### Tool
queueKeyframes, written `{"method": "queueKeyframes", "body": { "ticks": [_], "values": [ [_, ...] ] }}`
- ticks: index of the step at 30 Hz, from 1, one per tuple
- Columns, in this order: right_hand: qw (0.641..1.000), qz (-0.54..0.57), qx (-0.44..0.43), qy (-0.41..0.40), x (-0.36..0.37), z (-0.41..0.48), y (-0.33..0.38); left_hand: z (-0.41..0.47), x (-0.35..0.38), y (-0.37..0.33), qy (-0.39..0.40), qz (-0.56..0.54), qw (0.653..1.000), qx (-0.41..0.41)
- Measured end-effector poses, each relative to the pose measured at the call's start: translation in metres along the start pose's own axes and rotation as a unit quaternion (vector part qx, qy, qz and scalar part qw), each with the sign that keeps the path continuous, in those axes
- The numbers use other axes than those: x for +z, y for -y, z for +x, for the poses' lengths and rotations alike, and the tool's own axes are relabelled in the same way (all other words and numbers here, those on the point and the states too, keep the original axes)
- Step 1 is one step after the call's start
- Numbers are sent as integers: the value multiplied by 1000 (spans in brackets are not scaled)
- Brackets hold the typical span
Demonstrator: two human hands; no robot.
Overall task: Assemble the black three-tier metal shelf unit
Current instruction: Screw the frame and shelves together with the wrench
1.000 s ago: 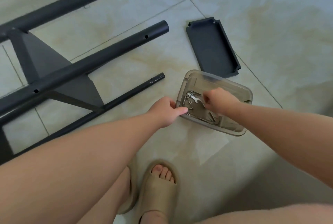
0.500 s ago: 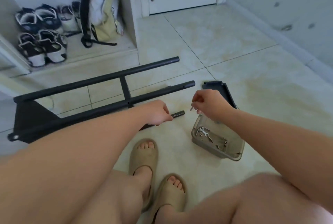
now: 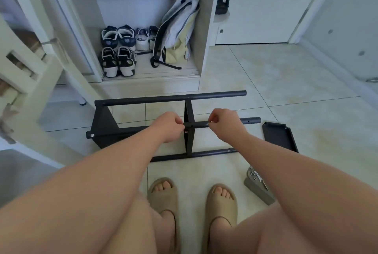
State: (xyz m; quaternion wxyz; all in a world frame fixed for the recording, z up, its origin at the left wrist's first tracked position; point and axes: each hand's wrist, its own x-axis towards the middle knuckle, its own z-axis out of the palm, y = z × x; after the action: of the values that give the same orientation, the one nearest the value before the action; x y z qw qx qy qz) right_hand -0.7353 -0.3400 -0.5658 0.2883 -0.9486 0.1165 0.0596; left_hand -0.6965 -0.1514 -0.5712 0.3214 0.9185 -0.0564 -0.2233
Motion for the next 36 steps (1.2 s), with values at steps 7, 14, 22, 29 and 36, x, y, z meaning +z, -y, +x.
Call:
{"method": "queueKeyframes", "body": {
  "ticks": [7, 14, 22, 29, 36],
  "values": [
    [997, 36, -14, 74, 22, 34, -7, 59, 6, 22, -27, 20, 999, 3],
    [995, 59, -17, 83, 35, 60, -10, 105, 19, 15, 56, -25, 996, -67],
    [990, 111, -19, 89, 41, 67, -23, 136, 38, 21, 140, -45, 986, -79],
    [990, 97, -19, 102, 44, 61, -33, 134, 39, 16, 139, -33, 987, -71],
    [993, 75, -32, 88, 50, 55, -29, 125, 39, 11, 146, 0, 989, -36]
  ]
}}
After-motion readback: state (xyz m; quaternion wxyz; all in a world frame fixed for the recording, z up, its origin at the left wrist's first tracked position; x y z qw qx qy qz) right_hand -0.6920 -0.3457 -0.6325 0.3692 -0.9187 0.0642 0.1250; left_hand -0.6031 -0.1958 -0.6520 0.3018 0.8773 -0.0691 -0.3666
